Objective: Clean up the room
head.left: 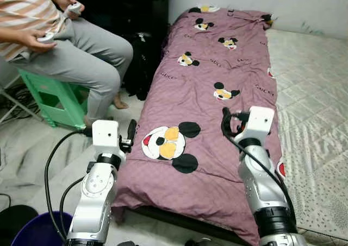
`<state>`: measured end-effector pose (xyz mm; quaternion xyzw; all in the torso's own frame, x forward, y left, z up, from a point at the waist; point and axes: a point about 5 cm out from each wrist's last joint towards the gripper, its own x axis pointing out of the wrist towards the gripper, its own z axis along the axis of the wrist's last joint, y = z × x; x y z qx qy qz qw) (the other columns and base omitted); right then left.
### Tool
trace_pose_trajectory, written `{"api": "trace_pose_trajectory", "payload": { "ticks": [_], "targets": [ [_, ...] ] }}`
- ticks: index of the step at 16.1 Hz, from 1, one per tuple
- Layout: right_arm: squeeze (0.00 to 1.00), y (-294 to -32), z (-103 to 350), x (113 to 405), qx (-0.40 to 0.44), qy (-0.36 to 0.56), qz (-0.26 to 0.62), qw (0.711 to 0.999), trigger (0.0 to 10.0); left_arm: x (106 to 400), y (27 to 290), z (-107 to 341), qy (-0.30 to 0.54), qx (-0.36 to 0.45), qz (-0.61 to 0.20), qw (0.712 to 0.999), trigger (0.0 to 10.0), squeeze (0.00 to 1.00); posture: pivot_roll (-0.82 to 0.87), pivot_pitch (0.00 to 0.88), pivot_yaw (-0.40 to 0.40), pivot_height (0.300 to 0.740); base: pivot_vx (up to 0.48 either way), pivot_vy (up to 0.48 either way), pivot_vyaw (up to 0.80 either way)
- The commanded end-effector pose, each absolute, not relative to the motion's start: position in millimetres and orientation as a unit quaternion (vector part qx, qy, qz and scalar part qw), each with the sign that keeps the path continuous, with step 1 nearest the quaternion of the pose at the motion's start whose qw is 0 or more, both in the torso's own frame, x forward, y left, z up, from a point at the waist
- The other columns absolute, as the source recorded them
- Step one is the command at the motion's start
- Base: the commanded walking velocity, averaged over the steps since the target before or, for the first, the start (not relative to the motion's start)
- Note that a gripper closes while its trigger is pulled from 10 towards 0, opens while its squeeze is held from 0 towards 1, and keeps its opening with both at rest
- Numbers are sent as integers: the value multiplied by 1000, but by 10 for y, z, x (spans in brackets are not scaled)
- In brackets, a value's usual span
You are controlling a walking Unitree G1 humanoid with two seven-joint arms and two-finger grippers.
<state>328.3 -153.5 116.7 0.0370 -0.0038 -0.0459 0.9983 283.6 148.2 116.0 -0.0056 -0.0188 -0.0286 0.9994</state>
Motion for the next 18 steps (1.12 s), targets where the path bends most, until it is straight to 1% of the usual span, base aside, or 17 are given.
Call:
{"api": "trace_pose_trajectory", "payload": {
  "ticks": [1,3,5,8,10,11,14,16,17,18],
  "targets": [
    [0,-1537,1116,3259,32,1,-48,998,10000,2836,1509,1153,-17,-7,-23,1000,10000,0,-14,99,-19,740,0,0,0],
    [0,-1498,1082,3256,20,-2,-23,1000,10000,2882,1465,1118,-14,-5,-32,999,10000,0,-15,63,-21,740,0,0,0],
    [0,-1487,1150,3353,14,-10,-22,1000,10000,2973,1418,1138,-26,3,-36,999,10000,0,-12,37,-27,740,0,0,0],
    [0,-1488,1308,3508,14,-22,-27,999,10000,3101,1443,1259,-48,7,-17,999,10000,0,0,32,-53,740,0,0,0],
    [0,-1433,1361,3528,12,-30,-22,999,10000,3112,1440,1279,-54,10,-8,998,10000,0,6,36,-55,740,0,0,0],
    [0,-1378,1352,3504,7,-34,-10,999,10000,3057,1431,1228,-53,9,-7,999,10000,0,5,37,-70,740,0,0,0],
    [0,-1425,1239,3408,3,-24,-17,1000,10000,2919,1462,1082,-32,6,0,999,10000,0,-6,43,-64,740,0,0,0],
    [0,-1493,1160,3336,0,-14,-19,1000,10000,2858,1538,1035,-26,12,10,1000,10000,0,-5,34,-56,740,0,0,0],
    [0,-1576,1079,3248,2,-5,-19,1000,10000,2774,1665,1012,-27,20,22,999,10000,0,-2,31,-46,740,0,0,0],
    [0,-1618,1041,3194,5,0,-17,1000,10000,2709,1735,999,-29,29,25,999,10000,0,0,30,-47,740,0,0,0]
  ]
}}
